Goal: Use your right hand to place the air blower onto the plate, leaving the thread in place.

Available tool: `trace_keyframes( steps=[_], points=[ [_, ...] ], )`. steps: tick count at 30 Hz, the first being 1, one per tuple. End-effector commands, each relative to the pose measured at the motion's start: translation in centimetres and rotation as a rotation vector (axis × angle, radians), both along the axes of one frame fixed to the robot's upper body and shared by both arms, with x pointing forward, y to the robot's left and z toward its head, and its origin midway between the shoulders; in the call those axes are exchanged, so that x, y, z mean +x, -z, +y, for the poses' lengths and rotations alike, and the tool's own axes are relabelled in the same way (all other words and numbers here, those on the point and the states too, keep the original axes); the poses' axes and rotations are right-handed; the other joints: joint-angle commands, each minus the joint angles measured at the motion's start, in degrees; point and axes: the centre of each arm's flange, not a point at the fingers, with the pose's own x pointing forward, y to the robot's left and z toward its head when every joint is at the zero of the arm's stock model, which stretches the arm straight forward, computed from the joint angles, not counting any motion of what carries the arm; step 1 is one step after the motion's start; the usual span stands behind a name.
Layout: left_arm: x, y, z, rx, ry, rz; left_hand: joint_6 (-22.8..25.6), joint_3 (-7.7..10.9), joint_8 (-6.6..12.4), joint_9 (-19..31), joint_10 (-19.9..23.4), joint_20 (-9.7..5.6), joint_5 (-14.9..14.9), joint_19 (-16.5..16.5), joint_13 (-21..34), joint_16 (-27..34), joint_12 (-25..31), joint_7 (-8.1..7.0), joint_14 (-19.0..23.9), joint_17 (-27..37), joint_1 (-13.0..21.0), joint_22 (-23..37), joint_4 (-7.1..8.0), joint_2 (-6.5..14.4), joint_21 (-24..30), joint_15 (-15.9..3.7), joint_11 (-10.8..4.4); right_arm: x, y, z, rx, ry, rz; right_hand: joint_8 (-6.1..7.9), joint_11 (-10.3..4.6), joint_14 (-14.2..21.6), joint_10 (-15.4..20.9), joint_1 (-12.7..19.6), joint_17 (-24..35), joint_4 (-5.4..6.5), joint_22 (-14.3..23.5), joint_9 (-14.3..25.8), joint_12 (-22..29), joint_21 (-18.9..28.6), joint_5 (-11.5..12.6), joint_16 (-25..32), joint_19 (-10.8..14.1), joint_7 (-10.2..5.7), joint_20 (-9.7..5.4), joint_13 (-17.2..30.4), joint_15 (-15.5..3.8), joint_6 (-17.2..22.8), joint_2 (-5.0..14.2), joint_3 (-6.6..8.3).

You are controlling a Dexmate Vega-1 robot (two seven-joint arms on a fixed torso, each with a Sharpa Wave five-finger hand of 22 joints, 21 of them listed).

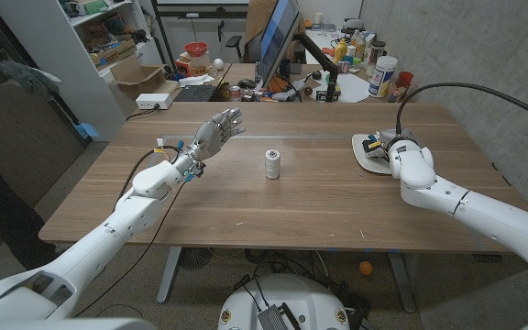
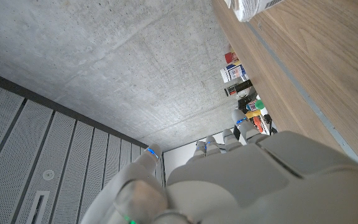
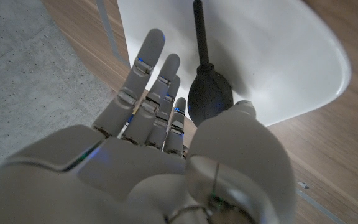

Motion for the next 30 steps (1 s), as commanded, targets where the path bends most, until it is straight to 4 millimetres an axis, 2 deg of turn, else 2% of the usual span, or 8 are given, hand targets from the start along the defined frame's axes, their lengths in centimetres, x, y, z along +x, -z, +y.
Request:
trace_keyframes(
  steps=[1, 9, 10, 11, 14, 20, 23, 30],
  points=[
    [0.4, -0.2, 0.0, 0.001, 0.001, 0.003, -0.2, -0.29, 0.06, 0.2, -1.6, 0.36, 0.3, -2.0, 0.2, 0.1, 0.0, -0.03, 0.0, 0.1, -0.1, 0.3, -0.01, 6.8, 0.0, 0.33, 0.27, -0.1, -0.5, 0.0, 0.000, -0.002, -0.012, 0.20, 0.14, -3.4, -1.5, -1.2, -1.7, 0.07, 0.0, -0.8, -2.2, -2.2, 0.4, -0.7, -3.9, -0.17, 2.88, -1.4, -0.74, -1.0, 0.83, -1.17],
    [0.6, -0.1, 0.1, 0.002, 0.000, 0.005, -0.3, -0.30, 0.06, 0.2, -1.7, 0.44, 0.3, -1.9, 0.2, 0.1, 0.0, -0.02, 0.0, 0.1, -0.1, 0.3, -0.02, 6.8, -0.1, 0.32, 0.35, -0.2, -0.9, 0.1, 0.008, -0.010, -0.030, 0.42, 0.74, -6.8, -3.1, -3.5, -3.4, 0.44, -0.1, -1.7, -4.5, -4.7, -0.2, -0.7, -7.6, 0.00, 5.68, -2.8, 0.19, -1.4, 2.31, -2.08],
    [0.6, -0.1, 0.1, 0.001, 0.001, 0.006, -0.2, -0.30, 0.07, 0.2, -1.7, 0.41, 0.3, -1.9, 0.2, 0.1, 0.0, -0.01, 0.0, 0.1, -0.1, 0.3, -0.02, 6.8, -0.1, 0.35, 0.35, -0.2, -1.0, 0.1, 0.011, -0.014, -0.035, 0.51, 0.57, -7.9, -4.3, -4.2, -3.9, 0.45, -0.2, -2.0, -5.6, -5.5, -0.4, -0.7, -8.7, 0.05, 6.58, -3.3, 0.52, -1.4, 2.71, -2.38],
    [0.7, -0.1, 0.1, 0.001, 0.001, 0.007, -0.3, -0.30, 0.06, 0.2, -1.7, 0.42, 0.3, -1.9, 0.2, 0.1, 0.0, 0.00, 0.0, 0.1, -0.1, 0.3, -0.02, 6.8, -0.1, 0.34, 0.35, -0.2, -1.0, 0.1, 0.013, -0.016, -0.037, 0.46, 0.21, -9.5, -5.3, -4.7, -4.6, 0.35, -0.2, -2.3, -6.6, -6.4, -0.6, -0.8, -10.0, -0.17, 6.99, -3.7, 0.74, -1.9, 2.96, -2.70],
    [0.7, -0.1, 0.2, 0.001, 0.001, 0.008, -0.2, -0.30, 0.07, 0.2, -1.7, 0.42, 0.3, -1.9, 0.2, 0.1, 0.0, -0.01, 0.0, 0.1, 0.0, 0.3, -0.03, 6.8, -0.1, 0.35, 0.37, -0.3, -1.2, 0.2, 0.020, -0.023, -0.043, 0.52, 0.09, -12.8, -6.7, -5.2, -5.9, -0.02, -0.2, -2.8, -8.3, -7.8, -1.0, -1.0, -11.6, -0.28, 8.05, -4.6, 0.73, -2.4, 3.19, -3.15],
    [0.8, -0.1, 0.2, -0.002, 0.002, 0.007, -0.2, -0.29, 0.07, 0.2, -1.7, 0.51, 0.3, -1.9, 0.2, 0.1, 0.0, -0.03, 0.0, 0.1, 0.0, 0.3, -0.04, 6.9, -0.2, 0.41, 0.34, -0.4, -1.5, 0.5, 0.017, -0.028, -0.058, 0.38, -0.89, -21.7, -10.9, -5.9, -10.3, -0.61, -0.3, -4.2, -13.8, -14.0, -1.8, -1.0, -20.2, -0.91, 11.45, -7.4, 1.38, -4.9, 4.02, -3.97],
    [0.8, -0.1, 0.3, -0.004, 0.003, 0.006, -0.3, -0.29, 0.07, 0.2, -1.7, 0.54, 0.3, -1.8, 0.2, 0.1, 0.0, -0.01, 0.0, 0.1, 0.0, 0.3, -0.04, 6.9, -0.2, 0.41, 0.32, -0.5, -1.7, 0.7, 0.020, -0.033, -0.066, 0.23, -1.17, -24.9, -13.0, -6.6, -11.5, -0.49, -0.4, -4.5, -15.7, -15.6, -2.1, -1.1, -21.8, -0.91, 12.09, -8.1, 2.05, -6.2, 4.35, -4.17],
    [0.7, -0.1, 0.3, -0.004, 0.003, 0.007, -0.3, -0.28, 0.05, 0.2, -1.7, 0.56, 0.3, -1.8, 0.2, 0.1, 0.0, -0.03, 0.0, 0.1, 0.0, 0.3, -0.05, 6.9, -0.2, 0.41, 0.37, -1.1, -2.4, 1.0, 0.036, -0.054, -0.096, 0.21, -1.53, -34.9, -17.9, -7.1, -15.7, -1.02, -0.5, -5.1, -20.4, -21.5, -2.8, -1.2, -28.4, -1.23, 14.26, -10.4, 3.13, -9.0, 4.75, -4.23]
  ],
)
